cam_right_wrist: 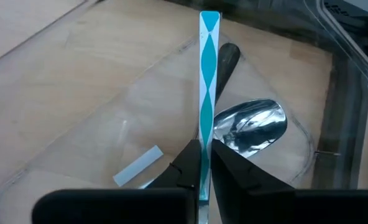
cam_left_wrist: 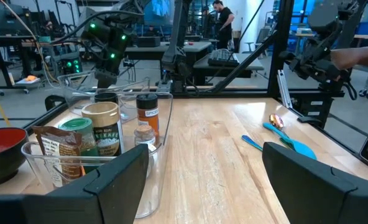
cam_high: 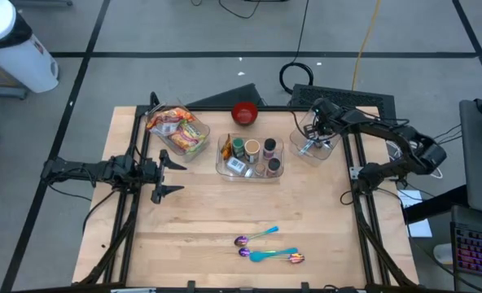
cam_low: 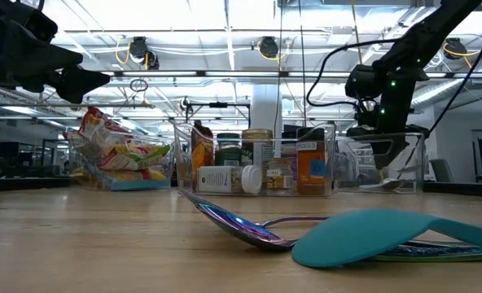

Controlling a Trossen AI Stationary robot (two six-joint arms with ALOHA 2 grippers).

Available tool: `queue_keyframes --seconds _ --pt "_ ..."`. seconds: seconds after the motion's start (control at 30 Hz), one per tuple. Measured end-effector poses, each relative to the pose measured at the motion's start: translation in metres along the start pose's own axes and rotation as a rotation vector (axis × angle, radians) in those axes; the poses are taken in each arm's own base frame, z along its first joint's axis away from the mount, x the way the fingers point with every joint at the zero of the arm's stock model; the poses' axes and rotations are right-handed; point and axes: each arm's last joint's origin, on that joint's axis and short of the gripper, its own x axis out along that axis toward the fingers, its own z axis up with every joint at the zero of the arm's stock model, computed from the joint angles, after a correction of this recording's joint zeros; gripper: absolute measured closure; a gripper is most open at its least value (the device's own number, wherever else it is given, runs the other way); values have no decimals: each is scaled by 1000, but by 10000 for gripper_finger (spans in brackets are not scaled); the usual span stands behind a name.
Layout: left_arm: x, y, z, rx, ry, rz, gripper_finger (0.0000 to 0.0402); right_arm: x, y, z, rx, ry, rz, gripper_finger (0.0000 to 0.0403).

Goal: Pick & Place Food Item
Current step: Put the silver spoon into the right transparent bin, then put the top violet spoon into the right transparent bin

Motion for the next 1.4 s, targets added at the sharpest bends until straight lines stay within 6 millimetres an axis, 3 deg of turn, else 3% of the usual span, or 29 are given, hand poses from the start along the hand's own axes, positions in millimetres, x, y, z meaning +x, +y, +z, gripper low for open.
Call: queue_keyframes --seconds 0.53,0.9,1.17,1.4 --pt "0 0 0 0 0 0 78 -5 0 2 -45 -35 14 278" --pt "0 0 0 0 0 0 78 -54 -5 7 -110 -275 104 270" --pt "0 0 0 0 0 0 78 -107 25 -1 -301 -527 523 269" --pt "0 0 0 0 0 0 78 -146 69 -37 -538 -568 896 268"
